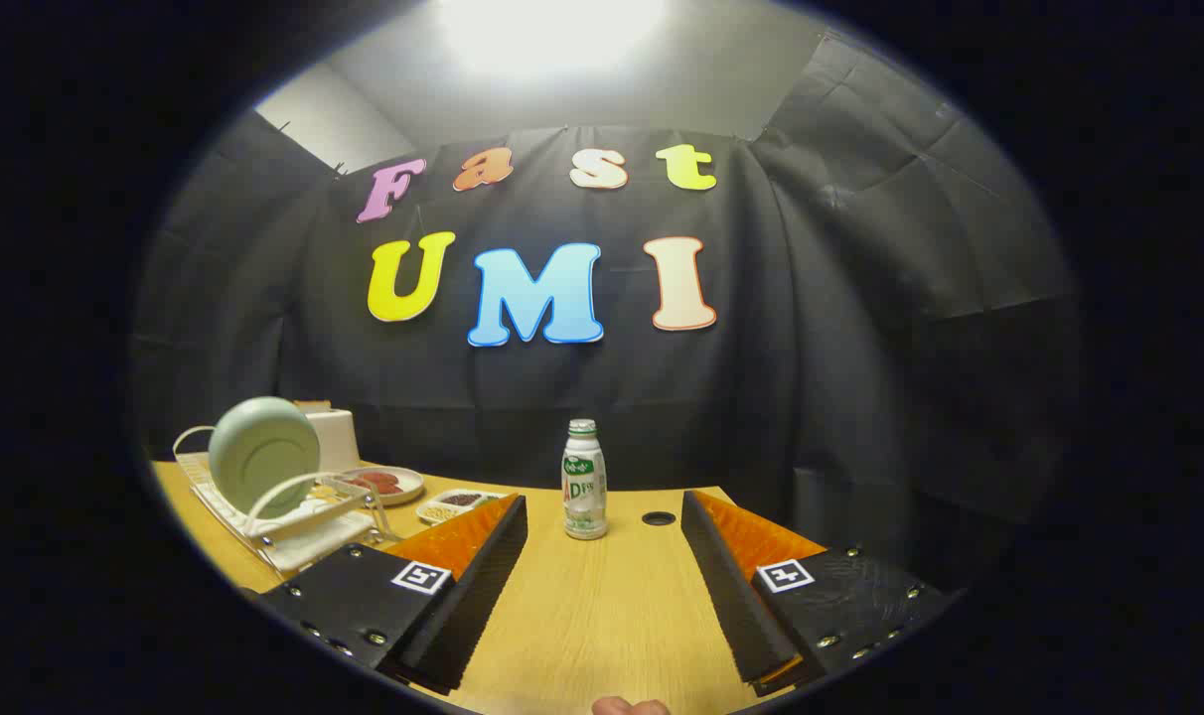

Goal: Take the plate from the dish rack, then take the spoon from the basket and place it into the plate.

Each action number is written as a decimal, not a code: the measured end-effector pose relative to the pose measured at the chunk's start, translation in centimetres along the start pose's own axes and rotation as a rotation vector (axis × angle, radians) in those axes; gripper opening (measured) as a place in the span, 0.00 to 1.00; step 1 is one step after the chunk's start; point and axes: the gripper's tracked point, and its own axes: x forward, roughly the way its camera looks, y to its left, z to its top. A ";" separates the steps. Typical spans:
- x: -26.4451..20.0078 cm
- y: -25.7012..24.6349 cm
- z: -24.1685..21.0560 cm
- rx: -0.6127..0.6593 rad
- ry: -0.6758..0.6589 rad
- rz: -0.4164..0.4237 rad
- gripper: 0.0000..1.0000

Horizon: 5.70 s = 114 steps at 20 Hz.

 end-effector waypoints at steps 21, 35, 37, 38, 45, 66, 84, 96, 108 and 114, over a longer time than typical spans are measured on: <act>-5.9 7.9 20.2 0.007 -0.045 -0.064 0.96; 1.0 25.1 14.7 0.146 0.415 0.115 0.96; 1.4 27.7 12.4 0.158 0.529 0.168 0.96; 1.9 28.3 11.6 0.163 0.574 0.175 0.96; 4.0 31.2 7.4 0.180 0.802 0.192 0.96; 8.7 35.6 -5.0 -0.083 1.231 -0.110 0.20; 11.3 36.6 1.0 -0.411 1.246 -0.173 0.15; 6.7 31.2 6.4 0.039 1.206 -0.104 0.15; -0.9 26.6 7.8 0.450 1.193 0.016 0.15; -3.5 25.2 6.8 0.544 1.171 0.138 0.15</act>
